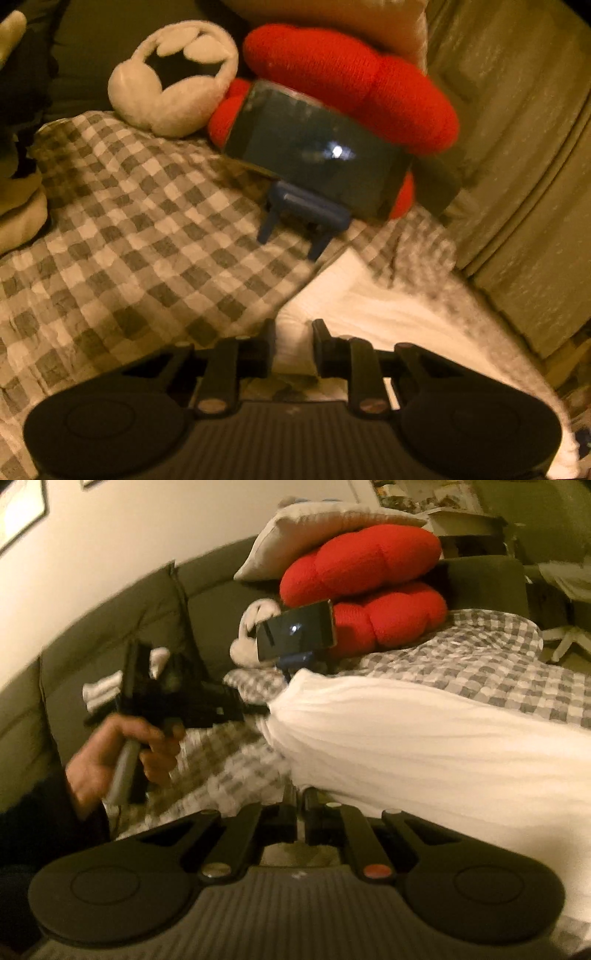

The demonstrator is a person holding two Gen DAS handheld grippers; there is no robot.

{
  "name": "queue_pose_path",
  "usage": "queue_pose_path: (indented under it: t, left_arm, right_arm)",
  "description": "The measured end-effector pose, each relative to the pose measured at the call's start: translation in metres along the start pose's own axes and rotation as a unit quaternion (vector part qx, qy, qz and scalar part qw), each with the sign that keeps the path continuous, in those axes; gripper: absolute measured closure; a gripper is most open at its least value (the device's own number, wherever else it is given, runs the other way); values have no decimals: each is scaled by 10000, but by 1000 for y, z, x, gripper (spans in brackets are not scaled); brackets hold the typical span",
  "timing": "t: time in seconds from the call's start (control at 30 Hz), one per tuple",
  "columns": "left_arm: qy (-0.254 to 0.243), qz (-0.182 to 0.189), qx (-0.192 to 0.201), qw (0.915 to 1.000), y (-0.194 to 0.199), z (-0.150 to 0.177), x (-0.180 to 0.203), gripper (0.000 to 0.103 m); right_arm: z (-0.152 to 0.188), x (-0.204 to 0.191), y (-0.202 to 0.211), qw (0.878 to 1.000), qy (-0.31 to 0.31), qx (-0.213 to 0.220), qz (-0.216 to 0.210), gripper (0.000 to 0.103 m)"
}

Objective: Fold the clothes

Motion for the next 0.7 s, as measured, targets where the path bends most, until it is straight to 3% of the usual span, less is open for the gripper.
queue_pose_path:
  t: [0.2, 0.3, 0.33, 0.43, 0.53, 0.63, 0.7]
  left_arm:
    - [205, 116, -220, 9995, -8, 4, -15, 81]
    - [254, 246, -141, 9993, -6, 4, -16, 79]
    - [249, 239, -122, 9993, -6, 4, -15, 77]
    - [220, 141, -81, 9996, -6, 4, -14, 58]
    - [284, 193, -27, 9994, -3, 5, -16, 56]
    - [219, 79, 4, 9997, -5, 5, -16, 59]
    - [85, 42, -14, 10000, -8, 7, -12, 71]
  right_arm:
    - [9, 1, -7, 9991, 97, -408, -96, 97]
    - [10, -2, -3, 9990, 136, -394, -189, 97]
    - [9, -3, -1, 9990, 152, -367, -225, 97]
    - [10, 5, -6, 9988, 2, -475, -82, 97]
    - [13, 5, -11, 9985, -31, -530, -117, 95]
    - [10, 3, -9, 9987, -33, -482, -147, 94]
    - [10, 4, -8, 9987, -72, -484, -142, 94]
Point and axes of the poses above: each gripper's, at about its wrist camera, not at the fingertips, and y roughly against the way its jaws point, x to its right, z to its underside, the point moved 5 cm from there along -y, roughly the way its jaws point, and after that the axes turned 12 degrees about -x, right-handed, at the moved point
